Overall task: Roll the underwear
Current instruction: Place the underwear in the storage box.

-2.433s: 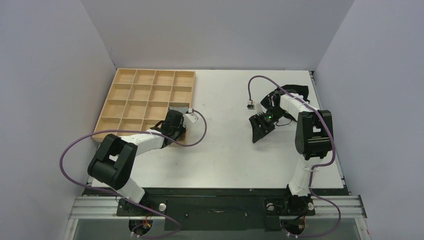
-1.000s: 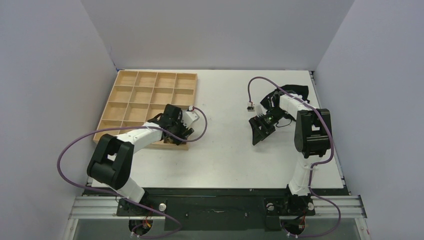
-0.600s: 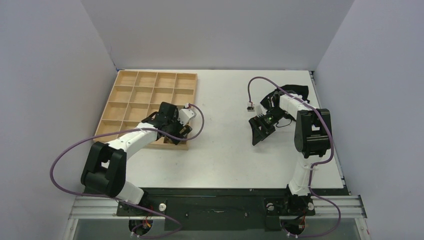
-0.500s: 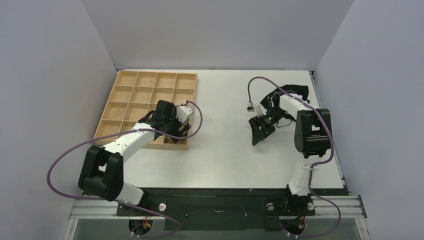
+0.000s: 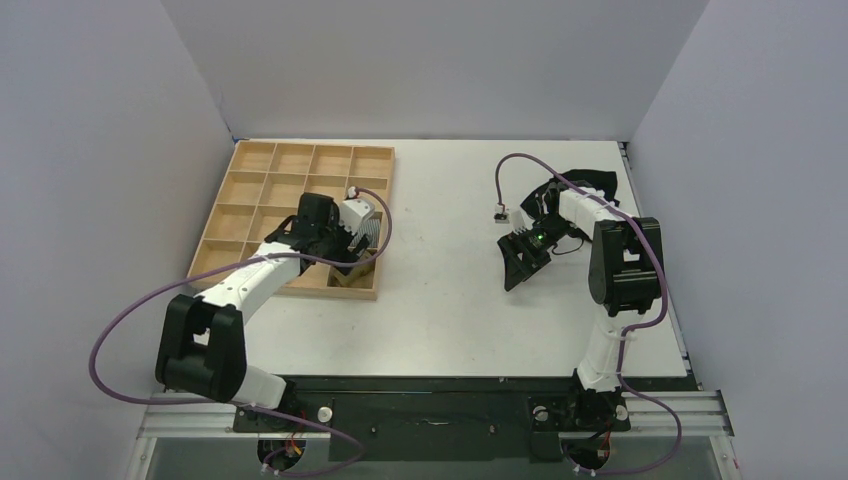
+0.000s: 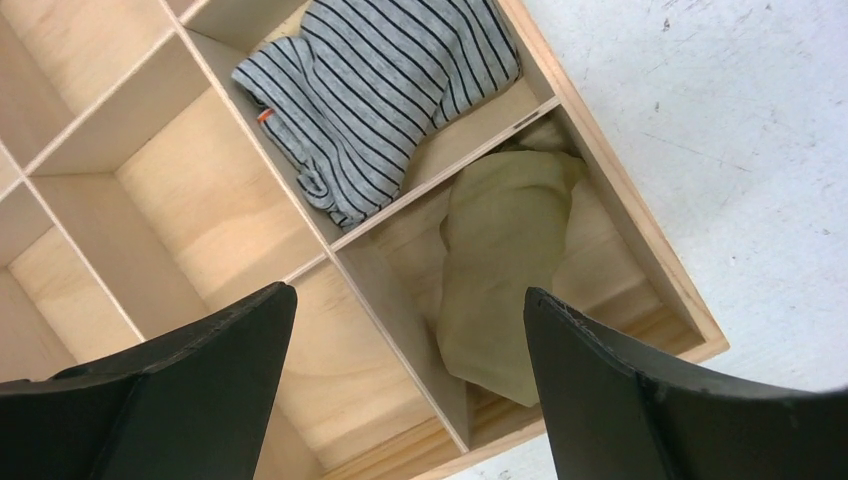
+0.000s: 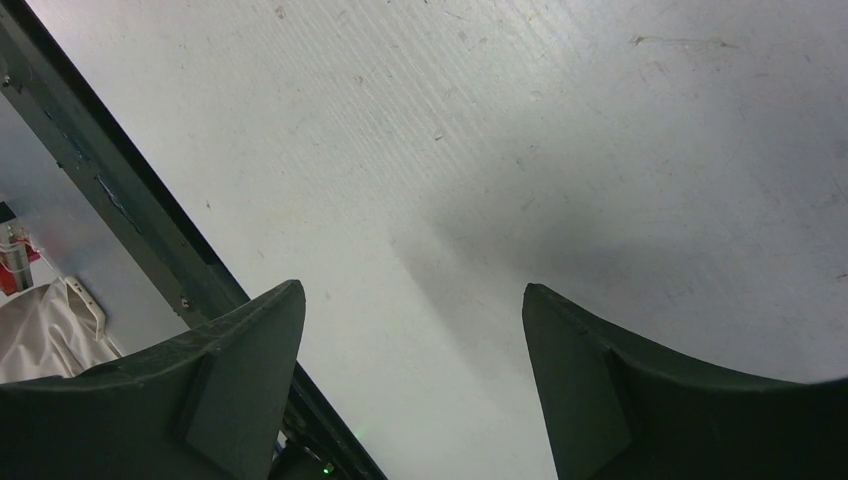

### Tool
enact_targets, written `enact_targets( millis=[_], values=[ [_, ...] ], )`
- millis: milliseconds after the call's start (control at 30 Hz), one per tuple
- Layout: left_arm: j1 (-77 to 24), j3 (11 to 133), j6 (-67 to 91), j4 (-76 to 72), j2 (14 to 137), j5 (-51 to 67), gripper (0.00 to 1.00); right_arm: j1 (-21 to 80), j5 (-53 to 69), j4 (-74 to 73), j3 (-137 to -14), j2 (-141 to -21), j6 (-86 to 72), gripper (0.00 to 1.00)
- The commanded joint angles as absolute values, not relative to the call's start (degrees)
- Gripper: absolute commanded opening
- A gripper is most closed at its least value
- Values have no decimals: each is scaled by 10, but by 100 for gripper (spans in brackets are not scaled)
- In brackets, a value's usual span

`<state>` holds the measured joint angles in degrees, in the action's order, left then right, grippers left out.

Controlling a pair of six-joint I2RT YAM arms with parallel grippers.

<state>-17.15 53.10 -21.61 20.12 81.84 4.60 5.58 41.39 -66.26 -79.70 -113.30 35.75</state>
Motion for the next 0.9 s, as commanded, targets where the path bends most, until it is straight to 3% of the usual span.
enact_targets(
  millis=[0,467,867],
  values=[
    [-169,521,-219,162,843,33,82,52,429,-667,-808,-1116,373,75],
    [-170,476,-234,111,866,5,84,51,429,-667,-808,-1119,371,76],
    [-164,545,-173,151,828,42,90,51,399,-627,-797,-1054,331,77]
  ],
)
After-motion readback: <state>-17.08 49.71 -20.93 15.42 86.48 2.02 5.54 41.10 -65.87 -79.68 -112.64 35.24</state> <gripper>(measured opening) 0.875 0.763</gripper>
